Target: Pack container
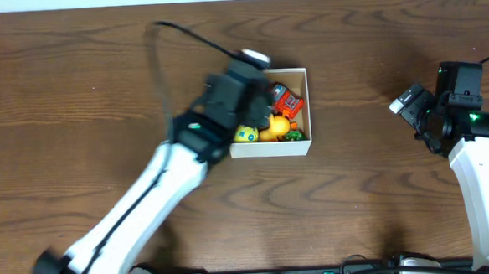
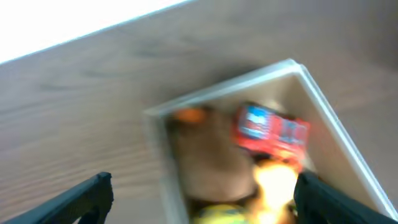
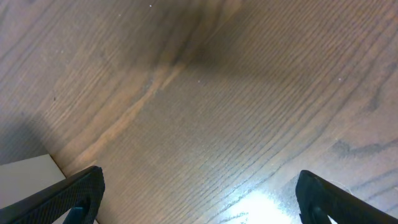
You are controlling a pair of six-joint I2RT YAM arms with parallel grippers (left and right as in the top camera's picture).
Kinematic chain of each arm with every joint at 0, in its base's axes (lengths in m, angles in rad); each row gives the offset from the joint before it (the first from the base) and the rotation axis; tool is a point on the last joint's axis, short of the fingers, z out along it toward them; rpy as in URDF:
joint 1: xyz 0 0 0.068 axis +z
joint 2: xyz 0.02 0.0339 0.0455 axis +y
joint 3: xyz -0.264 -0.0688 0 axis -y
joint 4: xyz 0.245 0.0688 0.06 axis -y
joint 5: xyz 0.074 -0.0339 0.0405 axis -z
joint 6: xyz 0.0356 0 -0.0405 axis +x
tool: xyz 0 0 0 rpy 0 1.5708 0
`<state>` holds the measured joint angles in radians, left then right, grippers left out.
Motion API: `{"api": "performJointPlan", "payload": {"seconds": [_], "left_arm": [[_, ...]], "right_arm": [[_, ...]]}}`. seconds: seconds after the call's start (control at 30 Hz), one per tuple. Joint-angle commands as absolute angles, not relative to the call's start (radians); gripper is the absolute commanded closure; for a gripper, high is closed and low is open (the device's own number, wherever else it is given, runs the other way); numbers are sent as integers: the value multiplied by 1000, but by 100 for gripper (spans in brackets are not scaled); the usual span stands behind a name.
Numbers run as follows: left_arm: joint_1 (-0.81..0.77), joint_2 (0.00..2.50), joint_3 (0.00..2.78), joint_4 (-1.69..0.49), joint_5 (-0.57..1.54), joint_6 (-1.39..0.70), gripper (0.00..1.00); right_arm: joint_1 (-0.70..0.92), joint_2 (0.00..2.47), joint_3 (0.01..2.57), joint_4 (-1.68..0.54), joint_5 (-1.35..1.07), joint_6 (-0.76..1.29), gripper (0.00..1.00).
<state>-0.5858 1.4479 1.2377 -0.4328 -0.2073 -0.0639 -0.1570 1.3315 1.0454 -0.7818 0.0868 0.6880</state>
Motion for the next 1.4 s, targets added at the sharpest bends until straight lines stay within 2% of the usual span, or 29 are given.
{"api": "performJointPlan", "payload": {"seconds": [0.0, 0.23, 0.37, 1.37], "left_arm": [[-471, 1343, 1266, -511, -391, -139, 6], [-186, 1298, 1266, -675, -384, -223, 2], [-107, 1302, 1266, -680, -374, -223, 2], [-92, 1302, 1266, -681, -375, -223, 2]], "right_arm": [[-164, 1337, 1050, -782, 97, 683, 1], [-164, 1337, 1050, -782, 97, 683, 1], [-164, 1337, 1050, -782, 97, 683, 1], [-153, 1284, 1047, -817, 113, 652, 1]]}}
